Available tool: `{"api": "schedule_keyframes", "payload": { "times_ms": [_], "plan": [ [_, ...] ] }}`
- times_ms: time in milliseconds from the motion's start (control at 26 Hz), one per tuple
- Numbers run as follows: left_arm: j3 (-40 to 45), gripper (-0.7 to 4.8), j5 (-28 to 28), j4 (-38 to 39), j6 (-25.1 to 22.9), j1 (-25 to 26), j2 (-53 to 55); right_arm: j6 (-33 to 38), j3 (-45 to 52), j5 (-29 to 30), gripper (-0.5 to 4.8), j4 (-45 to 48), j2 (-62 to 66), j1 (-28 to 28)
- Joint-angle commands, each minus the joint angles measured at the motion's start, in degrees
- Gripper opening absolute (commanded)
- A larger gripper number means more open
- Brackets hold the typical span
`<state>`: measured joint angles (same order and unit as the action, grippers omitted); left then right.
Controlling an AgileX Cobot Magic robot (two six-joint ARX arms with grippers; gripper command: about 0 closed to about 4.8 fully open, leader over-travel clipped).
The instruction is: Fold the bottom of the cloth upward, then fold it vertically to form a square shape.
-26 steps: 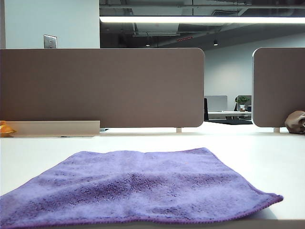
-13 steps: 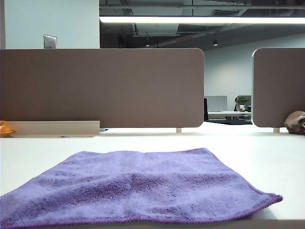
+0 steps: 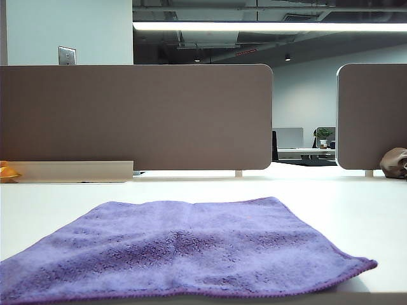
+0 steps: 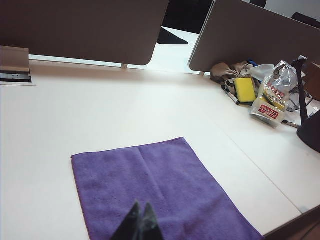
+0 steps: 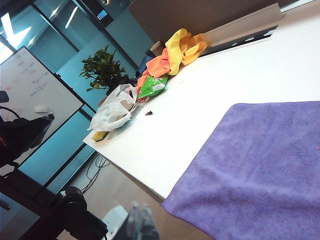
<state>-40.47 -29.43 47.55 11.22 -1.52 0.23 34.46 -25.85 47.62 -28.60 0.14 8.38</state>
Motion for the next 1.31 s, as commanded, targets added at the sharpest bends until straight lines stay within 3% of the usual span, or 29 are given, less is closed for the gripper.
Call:
{"api": "schedule_keyframes", "payload": {
  "times_ms": [38, 154, 346, 499, 615, 768, 884, 1037, 1306],
  "plan": [
    [-0.17, -0.03, -2.32, -0.42, 0.07, 0.02, 0.11, -0.42, -0.17, 0.48, 0.04, 0.52, 0.02, -0.02],
    [-0.15, -0.03, -4.00, 1.31, 0.15, 0.02, 0.11, -0.42, -0.17, -1.31, 0.14, 0.50, 0.02, -0.04],
    [-0.15, -0.03, -0.09, 9.51, -0.28, 0.07, 0.11, -1.77, -0.17, -4.39, 0.14, -0.39, 0.02, -0.04],
    [-0.17, -0.03, -0.44, 10.64, 0.50, 0.07, 0.11, -3.50, -0.20, -4.70, 0.14, -2.78, 0.02, -0.04],
    [-0.98, -0.03, -0.55, 11.69, 3.48, 0.07, 0.11, -3.89, -0.57, -6.32, 0.14, -6.03, 0.02, -0.04],
    [-4.79, -0.03, 2.58, 16.50, 3.76, 0.07, 1.29, -6.93, -3.45, -9.38, 0.14, -15.72, 0.04, 0.00],
    [-9.99, -0.03, 4.37, 21.40, 1.29, 0.04, 6.95, -9.97, -6.23, -9.35, 0.14, -23.41, 0.35, 0.02],
    [-16.41, -0.03, 4.39, 21.55, -1.68, 0.04, 16.46, -16.44, -10.64, -10.36, 0.14, -31.21, 3.63, 0.04],
    [-17.62, -0.03, 4.15, 21.11, -1.88, 0.04, 31.28, -21.22, -16.11, -10.62, 0.16, -34.75, 17.05, 0.02]
  ]
}}
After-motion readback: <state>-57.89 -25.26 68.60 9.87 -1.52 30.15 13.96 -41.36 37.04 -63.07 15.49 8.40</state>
